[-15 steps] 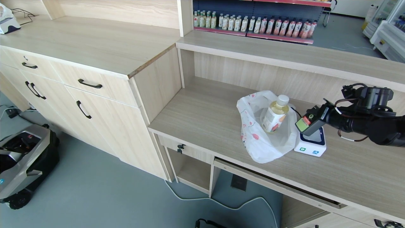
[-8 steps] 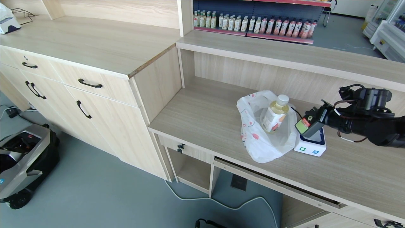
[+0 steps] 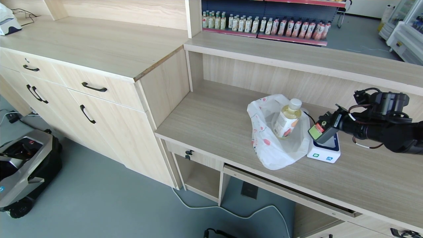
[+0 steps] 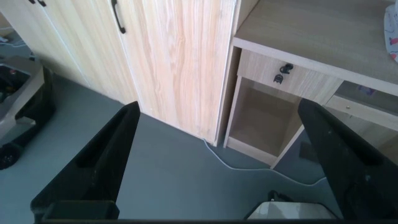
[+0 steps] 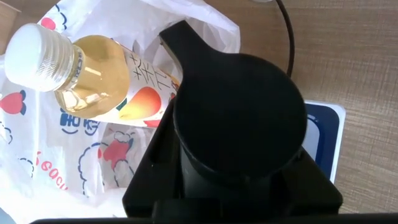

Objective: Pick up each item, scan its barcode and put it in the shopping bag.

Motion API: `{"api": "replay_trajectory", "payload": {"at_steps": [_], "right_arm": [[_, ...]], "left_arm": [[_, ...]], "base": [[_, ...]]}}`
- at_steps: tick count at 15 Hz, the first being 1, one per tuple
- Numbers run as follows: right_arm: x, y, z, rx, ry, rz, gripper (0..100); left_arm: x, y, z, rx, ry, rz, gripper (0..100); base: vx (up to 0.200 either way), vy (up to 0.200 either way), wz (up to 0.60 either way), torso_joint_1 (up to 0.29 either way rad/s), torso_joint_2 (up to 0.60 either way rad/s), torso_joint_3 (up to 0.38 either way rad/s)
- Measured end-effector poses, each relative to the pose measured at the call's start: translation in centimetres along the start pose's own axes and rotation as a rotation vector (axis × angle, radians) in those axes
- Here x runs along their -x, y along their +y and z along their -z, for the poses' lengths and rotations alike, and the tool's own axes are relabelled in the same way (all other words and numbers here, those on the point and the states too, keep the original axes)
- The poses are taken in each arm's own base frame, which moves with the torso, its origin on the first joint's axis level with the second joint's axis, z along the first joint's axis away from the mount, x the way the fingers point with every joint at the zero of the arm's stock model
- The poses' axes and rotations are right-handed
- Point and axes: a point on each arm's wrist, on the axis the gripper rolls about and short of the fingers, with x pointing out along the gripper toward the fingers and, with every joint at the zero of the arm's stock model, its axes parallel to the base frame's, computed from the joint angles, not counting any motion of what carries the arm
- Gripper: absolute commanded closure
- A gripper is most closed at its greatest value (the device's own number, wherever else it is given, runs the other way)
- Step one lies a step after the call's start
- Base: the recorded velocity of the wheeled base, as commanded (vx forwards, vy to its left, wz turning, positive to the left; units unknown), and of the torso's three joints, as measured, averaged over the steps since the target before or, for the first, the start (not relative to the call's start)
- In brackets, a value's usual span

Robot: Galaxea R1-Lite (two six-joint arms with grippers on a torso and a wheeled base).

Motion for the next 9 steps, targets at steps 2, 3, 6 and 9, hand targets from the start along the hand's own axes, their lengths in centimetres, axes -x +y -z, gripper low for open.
{"api": "replay_trajectory", "payload": {"at_steps": [2, 3, 6, 9], "right_arm": [[-0.01, 0.02, -0.13, 0.002, -0.004, -0.001, 100], [-0.01, 0.02, -0.17, 0.001, -0.006, -0.002, 100], [-0.05, 0.01, -0.12, 0.007, -0.009, -0.004, 100], [-0.15, -0.03, -0.08, 0.020, -0.029, -0.009, 100]], "left_arm": [[0.00, 0.00, 0.00, 0.000, 0.000, 0.000, 0], [0.00, 0.00, 0.00, 0.000, 0.000, 0.000, 0], [0.00, 0.00, 0.00, 0.000, 0.000, 0.000, 0], [0.00, 0.00, 0.00, 0.000, 0.000, 0.000, 0]], "base": [[0.000, 0.000, 0.00, 0.000, 0.00, 0.000], [0.000, 0.000, 0.00, 0.000, 0.00, 0.000], [0.000, 0.000, 0.00, 0.000, 0.00, 0.000], [0.000, 0.000, 0.00, 0.000, 0.00, 0.000]]}}
